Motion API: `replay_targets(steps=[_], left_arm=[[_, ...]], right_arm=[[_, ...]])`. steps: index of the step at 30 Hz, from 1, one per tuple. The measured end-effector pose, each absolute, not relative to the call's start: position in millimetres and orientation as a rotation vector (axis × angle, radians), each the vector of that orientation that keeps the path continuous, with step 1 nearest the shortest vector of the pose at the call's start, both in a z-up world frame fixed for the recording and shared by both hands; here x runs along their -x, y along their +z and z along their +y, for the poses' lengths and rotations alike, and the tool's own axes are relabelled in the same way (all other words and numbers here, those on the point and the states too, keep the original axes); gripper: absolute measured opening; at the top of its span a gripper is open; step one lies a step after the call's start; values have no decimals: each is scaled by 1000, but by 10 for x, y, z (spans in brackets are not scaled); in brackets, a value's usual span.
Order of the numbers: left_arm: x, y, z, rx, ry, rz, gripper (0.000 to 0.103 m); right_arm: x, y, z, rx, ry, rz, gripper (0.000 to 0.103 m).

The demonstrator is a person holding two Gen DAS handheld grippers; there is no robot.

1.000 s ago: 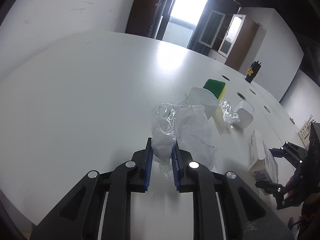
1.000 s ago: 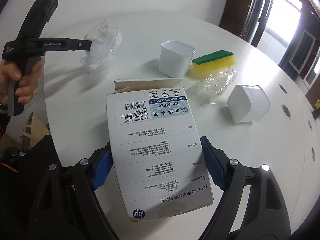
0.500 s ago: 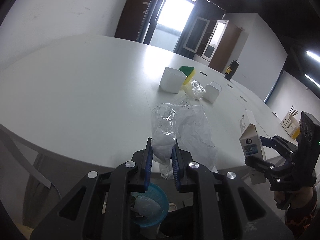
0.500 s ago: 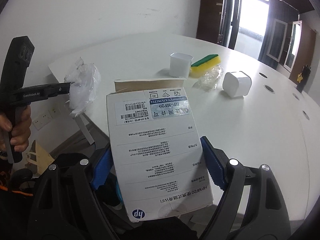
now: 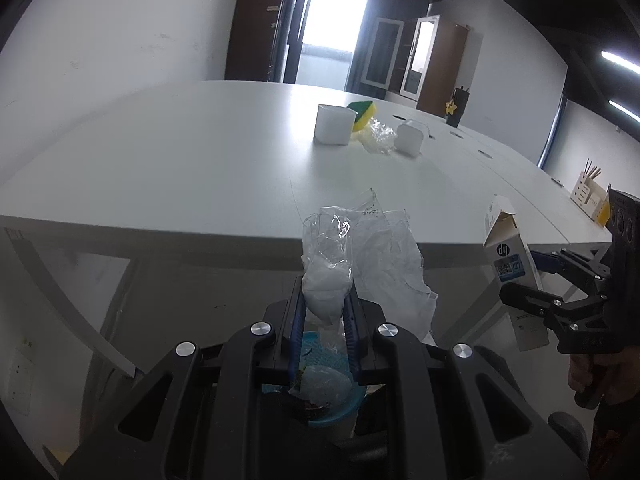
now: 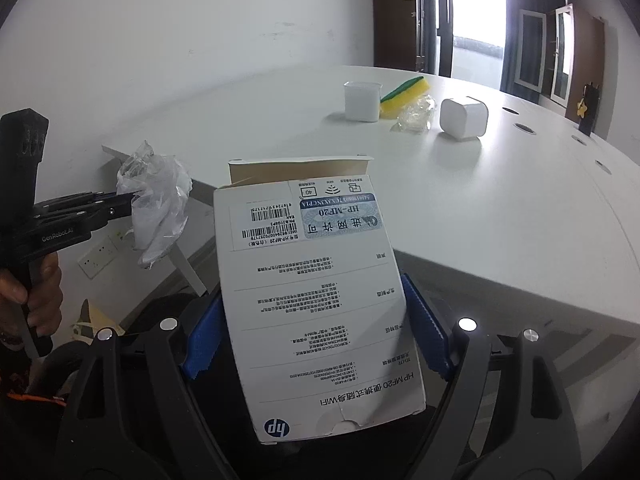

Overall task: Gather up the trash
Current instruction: 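Lift the plastic wrap and HP box and carry them down over the wastebasket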

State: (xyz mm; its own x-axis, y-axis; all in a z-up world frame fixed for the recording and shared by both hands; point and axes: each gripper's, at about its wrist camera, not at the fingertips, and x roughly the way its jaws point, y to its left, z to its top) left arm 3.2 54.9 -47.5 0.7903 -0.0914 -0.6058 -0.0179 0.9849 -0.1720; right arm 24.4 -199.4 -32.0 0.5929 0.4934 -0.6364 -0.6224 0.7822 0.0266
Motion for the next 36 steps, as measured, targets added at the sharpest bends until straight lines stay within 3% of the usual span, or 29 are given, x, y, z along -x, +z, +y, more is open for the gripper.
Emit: replay_targets(steps=[15, 36], left_arm=[[-180, -1220, 391, 157, -56, 803, 17], [-1003, -2181, 310, 119, 41, 1016, 17]], right_arm=[[-94, -973, -2095, 151, 633, 716, 77], [-663, -2042, -1855, 184, 559, 943, 77]])
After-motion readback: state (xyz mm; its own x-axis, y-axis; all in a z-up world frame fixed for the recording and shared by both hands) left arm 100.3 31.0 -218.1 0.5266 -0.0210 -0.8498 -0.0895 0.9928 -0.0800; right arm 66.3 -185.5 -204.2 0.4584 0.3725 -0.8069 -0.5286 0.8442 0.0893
